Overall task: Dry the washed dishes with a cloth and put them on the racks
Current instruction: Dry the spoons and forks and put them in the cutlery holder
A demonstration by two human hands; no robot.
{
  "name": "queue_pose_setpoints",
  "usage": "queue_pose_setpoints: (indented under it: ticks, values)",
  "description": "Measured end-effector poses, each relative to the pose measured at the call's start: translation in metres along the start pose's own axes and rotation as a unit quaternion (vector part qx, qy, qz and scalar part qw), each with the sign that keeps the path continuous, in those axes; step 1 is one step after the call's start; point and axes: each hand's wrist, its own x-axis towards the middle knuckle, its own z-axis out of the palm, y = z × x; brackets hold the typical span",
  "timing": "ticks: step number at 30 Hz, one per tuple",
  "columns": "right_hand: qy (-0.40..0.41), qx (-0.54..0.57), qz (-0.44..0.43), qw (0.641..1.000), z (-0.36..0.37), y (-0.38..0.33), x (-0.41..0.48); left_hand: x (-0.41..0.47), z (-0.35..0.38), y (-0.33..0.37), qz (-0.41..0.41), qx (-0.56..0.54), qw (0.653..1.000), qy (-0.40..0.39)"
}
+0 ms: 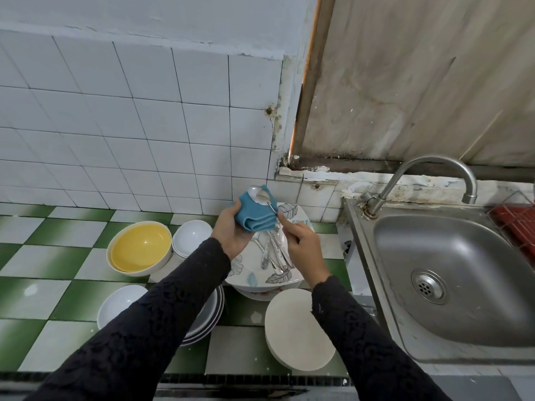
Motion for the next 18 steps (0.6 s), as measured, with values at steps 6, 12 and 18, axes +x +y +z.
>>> queue_pose_setpoints:
  ticks: [6, 12, 18]
  values:
    - [-0.021, -0.034, -0.023, 0.999, -0.002, 0.000, -0.001, 0.003, -0.003, 0.007, 0.004, 0.002, 1.000, 0.019]
    - [-0.026, -0.032, -0.019, 0.999, -0.011, -0.001, -0.008, 0.008, -0.002, 0.005, 0.071, 0.009, 0.993, 0.092]
    - [-0.023, 0.030, 0.099, 0.994, -0.008, -0.023, -0.002, 0.010, 0.007, -0.011, 0.270, 0.439, 0.850, 0.109]
